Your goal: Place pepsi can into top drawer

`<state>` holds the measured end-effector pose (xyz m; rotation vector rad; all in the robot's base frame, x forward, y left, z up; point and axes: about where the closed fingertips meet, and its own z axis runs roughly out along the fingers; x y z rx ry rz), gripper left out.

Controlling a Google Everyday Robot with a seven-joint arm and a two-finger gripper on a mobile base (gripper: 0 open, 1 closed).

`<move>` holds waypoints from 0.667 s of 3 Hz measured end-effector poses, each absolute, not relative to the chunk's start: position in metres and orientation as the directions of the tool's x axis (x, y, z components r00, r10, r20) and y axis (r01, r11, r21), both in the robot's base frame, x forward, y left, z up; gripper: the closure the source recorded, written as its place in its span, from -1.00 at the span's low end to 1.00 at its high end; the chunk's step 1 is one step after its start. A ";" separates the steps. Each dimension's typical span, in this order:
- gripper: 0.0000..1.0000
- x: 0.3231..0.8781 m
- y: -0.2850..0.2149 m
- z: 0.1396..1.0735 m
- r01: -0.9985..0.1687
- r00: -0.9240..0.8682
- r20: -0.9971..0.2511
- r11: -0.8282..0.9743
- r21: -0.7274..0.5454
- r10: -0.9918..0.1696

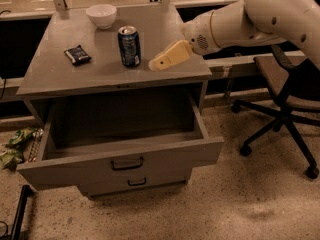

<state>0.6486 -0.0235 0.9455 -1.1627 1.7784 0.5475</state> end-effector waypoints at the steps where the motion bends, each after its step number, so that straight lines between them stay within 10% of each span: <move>1: -1.00 0.685 0.004 0.929 -0.874 -0.142 -0.896 0.479 -0.086 -0.420; 2: -1.00 0.722 0.033 0.918 -0.864 -0.139 -0.918 0.499 -0.071 -0.371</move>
Offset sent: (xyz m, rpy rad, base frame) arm 0.1191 0.0838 -0.0374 0.1758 -0.0365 -0.0687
